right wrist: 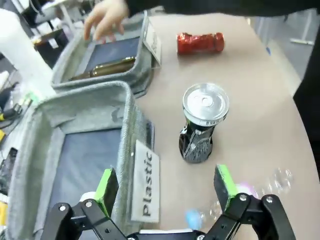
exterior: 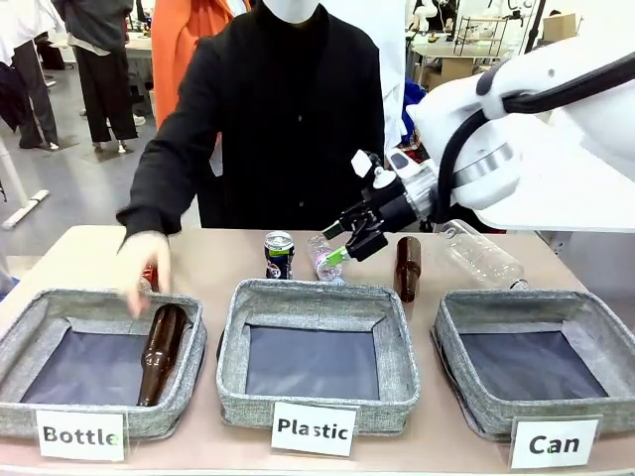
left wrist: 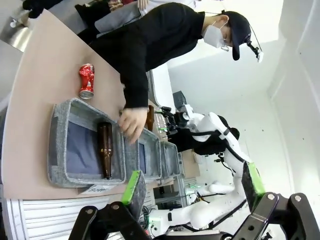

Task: Sort the can waste into the basket.
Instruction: Pick up the can waste from the table and place it in the right Fabric basket.

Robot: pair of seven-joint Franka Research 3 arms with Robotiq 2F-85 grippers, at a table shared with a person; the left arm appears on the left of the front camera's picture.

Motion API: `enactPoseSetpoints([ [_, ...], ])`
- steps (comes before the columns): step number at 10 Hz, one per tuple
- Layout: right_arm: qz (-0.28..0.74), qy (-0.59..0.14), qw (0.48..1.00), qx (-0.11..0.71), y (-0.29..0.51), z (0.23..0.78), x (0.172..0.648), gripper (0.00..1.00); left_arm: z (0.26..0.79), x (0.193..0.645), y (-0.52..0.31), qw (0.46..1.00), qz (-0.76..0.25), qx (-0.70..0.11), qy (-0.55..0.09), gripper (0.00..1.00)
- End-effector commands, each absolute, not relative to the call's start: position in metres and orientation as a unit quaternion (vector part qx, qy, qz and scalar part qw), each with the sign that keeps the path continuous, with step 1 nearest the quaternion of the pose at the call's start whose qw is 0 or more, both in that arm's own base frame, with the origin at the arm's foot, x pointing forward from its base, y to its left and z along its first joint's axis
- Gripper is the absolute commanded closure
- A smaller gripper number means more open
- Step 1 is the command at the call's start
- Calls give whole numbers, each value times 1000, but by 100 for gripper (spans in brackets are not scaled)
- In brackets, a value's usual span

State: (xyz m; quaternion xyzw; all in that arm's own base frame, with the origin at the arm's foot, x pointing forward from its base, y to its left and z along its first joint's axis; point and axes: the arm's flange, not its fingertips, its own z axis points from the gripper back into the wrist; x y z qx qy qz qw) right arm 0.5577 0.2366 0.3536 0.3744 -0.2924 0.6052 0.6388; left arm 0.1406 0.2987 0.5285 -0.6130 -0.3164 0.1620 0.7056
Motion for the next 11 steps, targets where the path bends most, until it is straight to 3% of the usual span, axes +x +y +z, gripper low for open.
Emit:
enactPoseSetpoints([
  [1,599,-311,636,373,244,340,570,0,532,135,296,693,143,-634,-312,0],
  [2,565,-303,662,387,245,342,572,0,533,141,289,687,149,-628,-335,0],
  [3,604,-292,637,379,243,341,564,0,528,146,280,702,147,-608,-341,0],
  [5,595,-290,644,383,244,332,568,0,530,142,295,700,154,-623,-315,0],
  [6,600,-326,624,379,234,337,566,0,530,145,291,701,150,-619,-320,0],
  [8,586,-359,611,394,236,321,580,0,524,174,241,696,120,-664,-245,0],
  [11,573,-372,609,402,243,310,587,0,478,222,150,756,72,-636,-137,0],
])
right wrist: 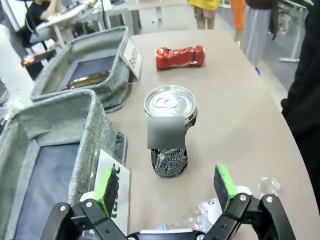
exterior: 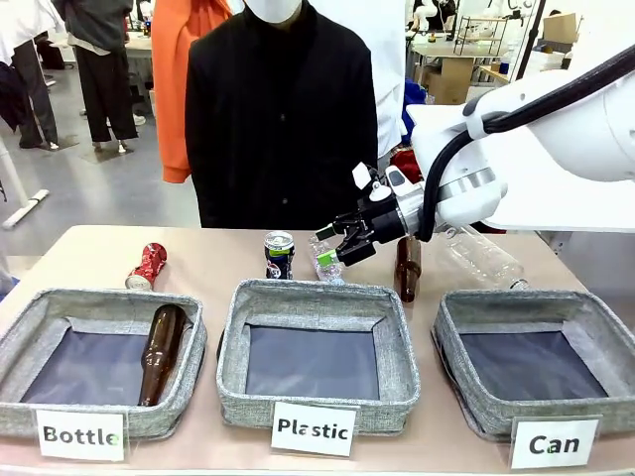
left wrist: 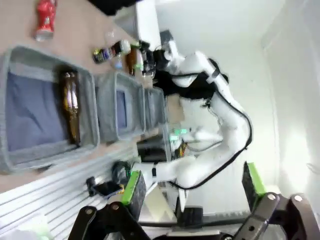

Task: Sort the can waste into the basket.
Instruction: Pick up the can waste from the table and place it in the right Fabric basket.

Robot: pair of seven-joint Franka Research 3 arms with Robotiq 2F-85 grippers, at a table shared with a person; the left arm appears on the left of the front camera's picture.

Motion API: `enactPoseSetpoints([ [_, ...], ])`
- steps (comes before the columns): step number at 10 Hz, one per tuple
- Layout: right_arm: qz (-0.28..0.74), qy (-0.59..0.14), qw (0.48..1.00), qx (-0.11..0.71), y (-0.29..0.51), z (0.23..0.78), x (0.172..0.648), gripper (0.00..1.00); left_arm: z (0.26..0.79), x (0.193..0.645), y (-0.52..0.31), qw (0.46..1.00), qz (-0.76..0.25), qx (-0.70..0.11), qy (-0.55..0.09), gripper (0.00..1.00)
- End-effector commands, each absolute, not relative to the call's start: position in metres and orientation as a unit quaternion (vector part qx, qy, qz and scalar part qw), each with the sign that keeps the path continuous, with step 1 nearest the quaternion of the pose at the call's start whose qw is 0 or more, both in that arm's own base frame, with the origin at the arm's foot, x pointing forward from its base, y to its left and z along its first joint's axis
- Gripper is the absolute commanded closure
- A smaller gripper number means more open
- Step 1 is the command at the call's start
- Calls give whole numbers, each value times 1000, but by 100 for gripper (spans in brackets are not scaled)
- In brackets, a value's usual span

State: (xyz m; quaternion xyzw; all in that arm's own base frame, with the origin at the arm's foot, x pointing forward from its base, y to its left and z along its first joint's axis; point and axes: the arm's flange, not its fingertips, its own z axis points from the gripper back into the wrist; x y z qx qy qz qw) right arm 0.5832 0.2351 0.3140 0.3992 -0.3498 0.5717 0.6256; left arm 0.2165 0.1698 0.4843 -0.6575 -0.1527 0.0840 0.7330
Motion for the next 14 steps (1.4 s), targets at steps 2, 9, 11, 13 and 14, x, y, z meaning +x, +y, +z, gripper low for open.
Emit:
enactPoseSetpoints([
  [2,570,-366,606,417,253,300,597,0,441,247,112,785,85,-603,-114,0],
  [9,549,-372,602,445,291,277,611,0,475,235,149,750,77,-645,-126,0],
  [11,552,-382,623,401,246,317,582,0,475,235,149,750,77,-645,-126,0],
  [13,529,-415,650,354,157,406,499,0,475,235,149,750,77,-645,-126,0],
  [14,497,-411,690,327,116,459,433,0,475,235,149,750,77,-645,-126,0],
])
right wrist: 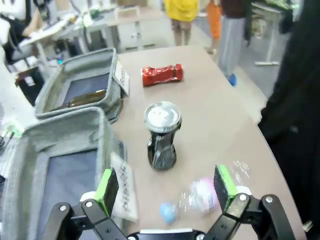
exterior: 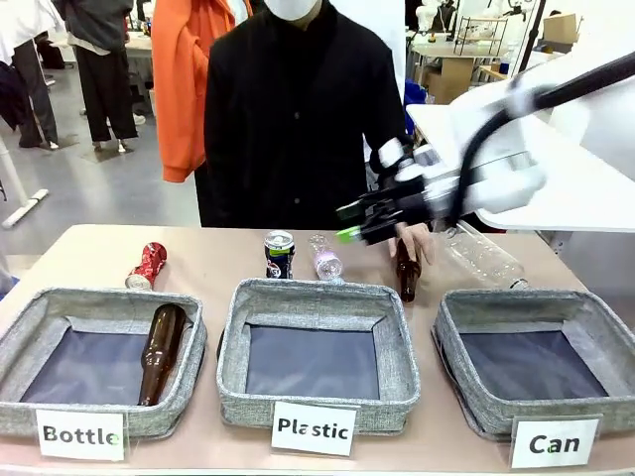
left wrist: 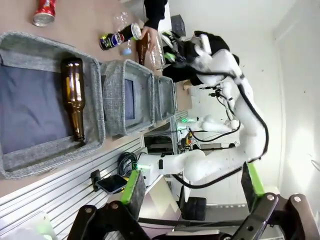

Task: Sort the can waste into the basket.
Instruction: Pick up the can waste from the table and place it in the right Fabric basket.

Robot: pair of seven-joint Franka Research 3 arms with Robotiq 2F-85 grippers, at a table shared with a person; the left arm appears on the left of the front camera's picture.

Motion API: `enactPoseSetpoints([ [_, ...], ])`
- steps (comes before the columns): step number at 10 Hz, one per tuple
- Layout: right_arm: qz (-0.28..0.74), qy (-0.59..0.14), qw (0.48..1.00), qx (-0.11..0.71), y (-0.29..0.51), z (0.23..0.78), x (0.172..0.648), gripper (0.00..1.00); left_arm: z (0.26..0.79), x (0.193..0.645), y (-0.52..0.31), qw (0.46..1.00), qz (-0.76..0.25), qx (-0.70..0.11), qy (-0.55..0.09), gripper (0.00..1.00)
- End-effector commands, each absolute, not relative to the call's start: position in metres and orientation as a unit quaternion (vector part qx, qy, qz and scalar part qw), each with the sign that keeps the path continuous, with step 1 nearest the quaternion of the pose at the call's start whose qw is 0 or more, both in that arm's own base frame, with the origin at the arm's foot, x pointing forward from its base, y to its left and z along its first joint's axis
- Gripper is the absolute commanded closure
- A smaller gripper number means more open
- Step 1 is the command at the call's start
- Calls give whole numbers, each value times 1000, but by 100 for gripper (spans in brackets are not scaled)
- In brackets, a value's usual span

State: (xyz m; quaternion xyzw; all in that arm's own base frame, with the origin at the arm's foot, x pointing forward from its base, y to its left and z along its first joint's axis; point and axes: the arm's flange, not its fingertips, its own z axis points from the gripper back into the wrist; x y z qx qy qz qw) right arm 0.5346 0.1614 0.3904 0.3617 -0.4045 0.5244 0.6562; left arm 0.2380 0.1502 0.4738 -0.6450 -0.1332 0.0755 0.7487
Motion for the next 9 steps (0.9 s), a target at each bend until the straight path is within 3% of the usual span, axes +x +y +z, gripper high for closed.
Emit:
enactPoseSetpoints([
  [1,451,-398,744,290,77,505,371,0,475,235,149,750,77,-645,-126,0],
  [3,416,-387,775,275,50,531,301,0,475,235,149,750,77,-645,-126,0],
  [5,304,-401,824,258,20,527,242,0,475,235,149,750,77,-645,-126,0],
  [9,145,-404,846,315,-49,501,193,0,475,235,149,750,77,-645,-126,0],
])
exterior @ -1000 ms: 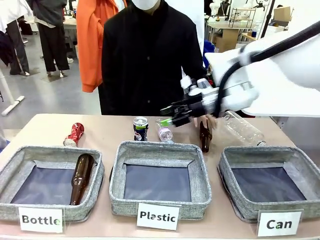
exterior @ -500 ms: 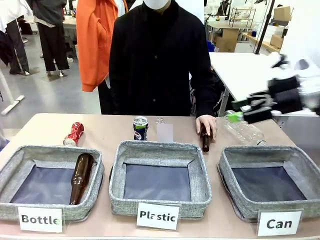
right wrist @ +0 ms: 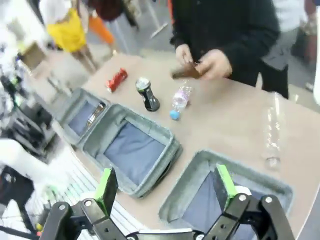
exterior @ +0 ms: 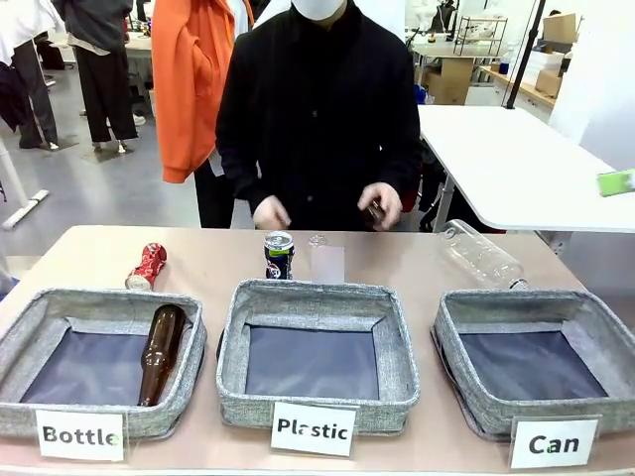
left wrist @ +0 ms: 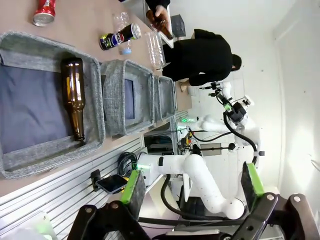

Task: Sort the can waste into the basket.
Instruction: Pick up the can waste from the table and place it in the right Fabric basket.

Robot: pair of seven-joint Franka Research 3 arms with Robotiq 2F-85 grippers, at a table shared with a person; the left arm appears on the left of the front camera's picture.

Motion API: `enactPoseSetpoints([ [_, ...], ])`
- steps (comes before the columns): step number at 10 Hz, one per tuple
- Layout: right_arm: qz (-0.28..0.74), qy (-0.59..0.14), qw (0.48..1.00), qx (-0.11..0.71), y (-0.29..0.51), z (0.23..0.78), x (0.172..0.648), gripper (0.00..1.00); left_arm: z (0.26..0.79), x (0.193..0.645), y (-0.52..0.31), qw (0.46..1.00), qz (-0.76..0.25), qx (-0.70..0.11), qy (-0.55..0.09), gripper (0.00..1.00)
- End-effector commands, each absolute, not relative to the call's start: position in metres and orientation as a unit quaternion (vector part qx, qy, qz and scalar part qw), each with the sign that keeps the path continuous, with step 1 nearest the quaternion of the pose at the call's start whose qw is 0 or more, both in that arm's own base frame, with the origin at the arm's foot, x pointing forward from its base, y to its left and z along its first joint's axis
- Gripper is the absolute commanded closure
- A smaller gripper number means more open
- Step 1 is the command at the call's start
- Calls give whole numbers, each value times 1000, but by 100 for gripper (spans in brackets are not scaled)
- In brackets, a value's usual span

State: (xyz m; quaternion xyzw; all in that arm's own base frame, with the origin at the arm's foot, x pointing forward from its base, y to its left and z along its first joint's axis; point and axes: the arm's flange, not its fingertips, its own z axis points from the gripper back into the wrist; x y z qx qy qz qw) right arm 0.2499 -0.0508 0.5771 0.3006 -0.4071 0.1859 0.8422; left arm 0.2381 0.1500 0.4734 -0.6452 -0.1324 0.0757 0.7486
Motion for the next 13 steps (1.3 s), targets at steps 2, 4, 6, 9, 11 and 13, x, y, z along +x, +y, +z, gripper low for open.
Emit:
enactPoseSetpoints([
  [2,133,-395,843,340,-61,489,199,0,475,235,149,750,77,-645,-126,0],
  [4,149,-385,844,343,-63,492,211,0,475,235,149,750,77,-645,-126,0],
  [6,149,-374,849,342,-59,492,218,0,475,235,149,750,77,-645,-126,0],
  [9,170,-364,849,344,-55,494,236,0,475,235,149,750,77,-645,-126,0],
  [11,234,-351,843,335,-37,494,277,0,475,235,149,750,77,-645,-126,0],
  [13,288,-319,846,315,-7,493,328,0,473,238,150,749,76,-645,-132,0],
])
